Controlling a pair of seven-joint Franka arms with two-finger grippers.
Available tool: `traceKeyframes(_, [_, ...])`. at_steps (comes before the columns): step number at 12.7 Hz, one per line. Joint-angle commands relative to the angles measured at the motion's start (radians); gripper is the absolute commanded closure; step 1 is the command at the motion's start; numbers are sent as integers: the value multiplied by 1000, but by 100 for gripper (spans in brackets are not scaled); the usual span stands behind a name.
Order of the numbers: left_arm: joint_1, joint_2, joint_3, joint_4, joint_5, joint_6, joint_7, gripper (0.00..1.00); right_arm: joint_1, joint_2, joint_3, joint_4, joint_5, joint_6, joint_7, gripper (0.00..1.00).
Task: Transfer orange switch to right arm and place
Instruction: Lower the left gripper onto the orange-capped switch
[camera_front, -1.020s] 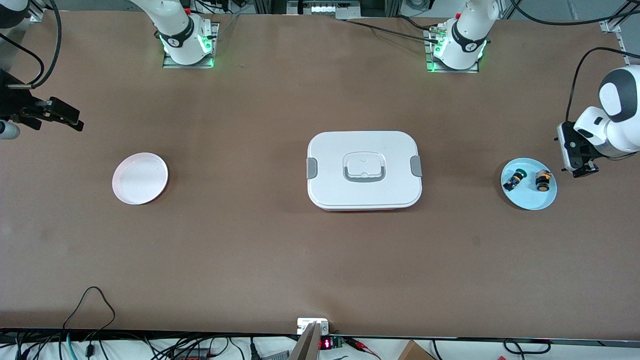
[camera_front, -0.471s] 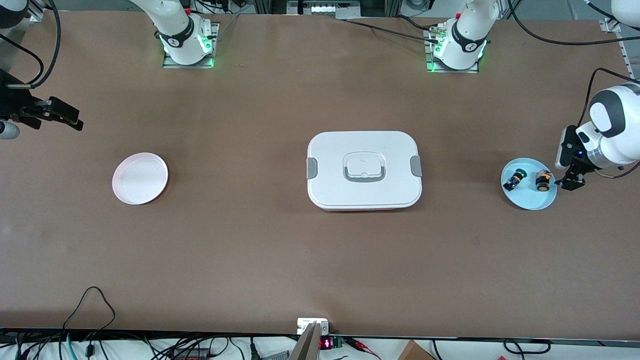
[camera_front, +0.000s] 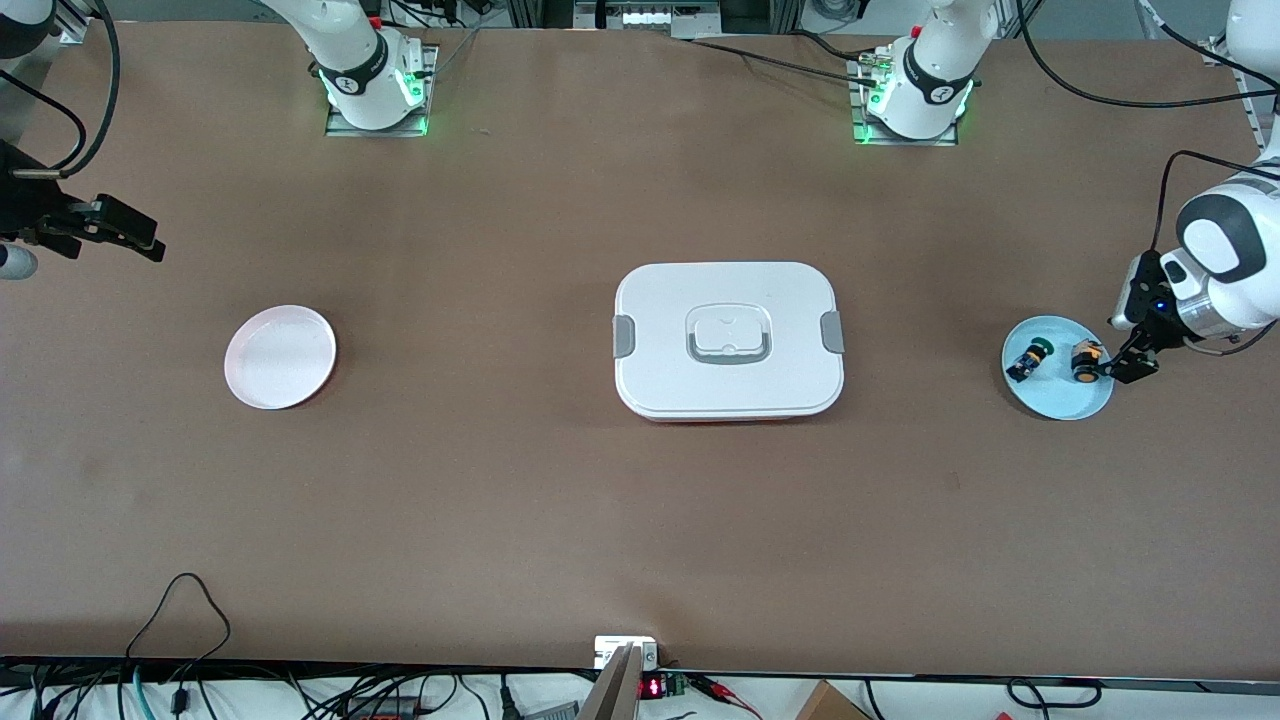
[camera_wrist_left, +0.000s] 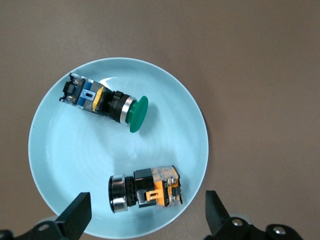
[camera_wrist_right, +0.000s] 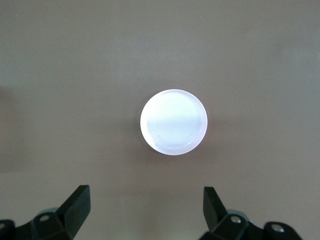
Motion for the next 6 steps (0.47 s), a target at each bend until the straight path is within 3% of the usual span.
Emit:
traceKeyframes(1, [16,38,-13,18,-107,15,124,0,-9,6,4,12,-3,-14,1,0])
traceKeyframes(6, [38,69,-15,24,-141,29,170,0,-9,8,4,12,-3,-11,0,0])
